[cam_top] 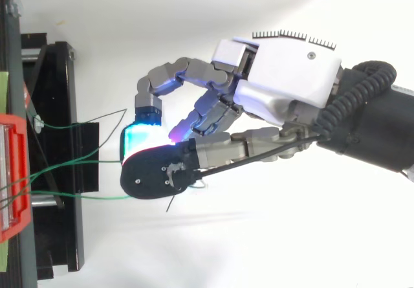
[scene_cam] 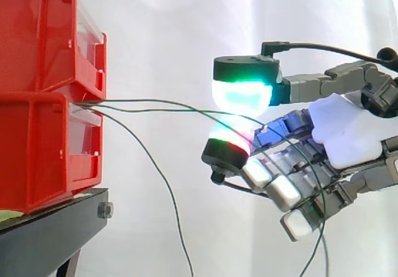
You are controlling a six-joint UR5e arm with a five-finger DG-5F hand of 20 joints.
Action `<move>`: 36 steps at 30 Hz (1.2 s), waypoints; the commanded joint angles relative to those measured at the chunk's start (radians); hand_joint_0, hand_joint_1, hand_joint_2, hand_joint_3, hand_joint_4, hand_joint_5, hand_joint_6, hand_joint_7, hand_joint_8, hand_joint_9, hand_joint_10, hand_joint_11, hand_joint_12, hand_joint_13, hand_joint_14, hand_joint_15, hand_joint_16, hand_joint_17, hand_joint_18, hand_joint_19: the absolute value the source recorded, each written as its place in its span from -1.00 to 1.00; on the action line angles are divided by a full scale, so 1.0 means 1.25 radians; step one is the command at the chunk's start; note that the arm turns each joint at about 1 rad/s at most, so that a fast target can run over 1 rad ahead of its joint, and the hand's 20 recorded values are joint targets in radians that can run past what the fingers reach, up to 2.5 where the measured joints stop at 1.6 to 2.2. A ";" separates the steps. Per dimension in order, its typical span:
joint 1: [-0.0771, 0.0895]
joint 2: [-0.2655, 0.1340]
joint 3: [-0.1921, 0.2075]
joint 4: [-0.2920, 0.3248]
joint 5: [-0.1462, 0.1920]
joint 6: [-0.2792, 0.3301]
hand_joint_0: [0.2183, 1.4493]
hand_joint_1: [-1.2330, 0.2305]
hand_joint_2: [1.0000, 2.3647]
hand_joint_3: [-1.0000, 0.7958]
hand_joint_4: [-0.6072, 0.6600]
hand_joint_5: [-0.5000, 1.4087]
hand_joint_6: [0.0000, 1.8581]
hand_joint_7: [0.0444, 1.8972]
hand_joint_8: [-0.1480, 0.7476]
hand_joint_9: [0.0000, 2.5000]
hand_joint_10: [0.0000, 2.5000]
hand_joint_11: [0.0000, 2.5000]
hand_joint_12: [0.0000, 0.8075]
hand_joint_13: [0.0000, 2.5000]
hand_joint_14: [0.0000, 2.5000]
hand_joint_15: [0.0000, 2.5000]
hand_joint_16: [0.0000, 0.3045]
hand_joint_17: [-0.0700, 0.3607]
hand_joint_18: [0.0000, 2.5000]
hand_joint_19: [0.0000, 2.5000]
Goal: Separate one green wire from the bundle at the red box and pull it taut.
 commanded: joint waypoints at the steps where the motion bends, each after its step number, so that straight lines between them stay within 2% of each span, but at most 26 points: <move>1: 0.000 0.000 -0.001 0.000 0.000 0.000 -0.38 -0.30 -0.98 -0.05 0.02 -0.59 -0.05 0.29 0.08 -0.26 -0.99 -0.70 0.16 -0.21 -0.99 -0.70 -0.57 0.01 -0.29 -0.58; 7: -0.001 0.000 -0.001 -0.001 -0.003 -0.001 -0.38 -0.33 -0.98 -0.05 -0.05 -0.59 -0.06 0.29 -0.02 -0.49 -1.00 -0.99 0.06 -0.46 -0.99 -0.88 -0.59 -0.03 -0.37 -0.66; 13: -0.002 0.000 -0.001 -0.001 -0.003 -0.003 -0.38 -0.35 -0.98 -0.04 -0.08 -0.58 -0.06 0.29 -0.03 -0.54 -1.00 -1.00 0.00 -0.60 -1.00 -0.98 -0.60 -0.04 -0.47 -0.73; 19: -0.003 0.000 -0.001 -0.001 -0.003 -0.003 -0.38 -0.35 -0.98 -0.04 -0.06 -0.58 -0.07 0.32 0.00 -0.55 -1.00 -1.00 0.00 -0.61 -1.00 -0.98 -0.60 -0.04 -0.48 -0.74; 21: -0.003 0.000 -0.001 -0.001 -0.003 -0.003 -0.38 -0.35 -0.98 -0.04 -0.04 -0.58 -0.07 0.32 0.01 -0.46 -1.00 -1.00 0.03 -0.58 -1.00 -0.95 -0.60 -0.04 -0.49 -0.71; 25: -0.003 0.000 -0.001 -0.001 -0.003 -0.003 -0.38 -0.33 -0.98 -0.05 -0.04 -0.58 -0.07 0.33 -0.01 -0.34 -0.99 -0.75 0.01 -0.53 -0.99 -0.84 -0.60 -0.04 -0.48 -0.66; 33: -0.002 0.000 -0.001 -0.001 -0.004 -0.004 -0.38 -0.33 -0.98 -0.05 -0.05 -0.59 -0.06 0.31 -0.02 -0.28 -0.99 -0.58 0.02 -0.50 -0.99 -0.77 -0.60 -0.04 -0.48 -0.63; 36: -0.002 0.000 -0.001 -0.001 -0.004 -0.004 -0.38 -0.32 -0.98 -0.05 -0.05 -0.59 -0.06 0.31 -0.02 -0.24 -0.98 -0.48 0.02 -0.41 -0.99 -0.68 -0.60 -0.05 -0.48 -0.62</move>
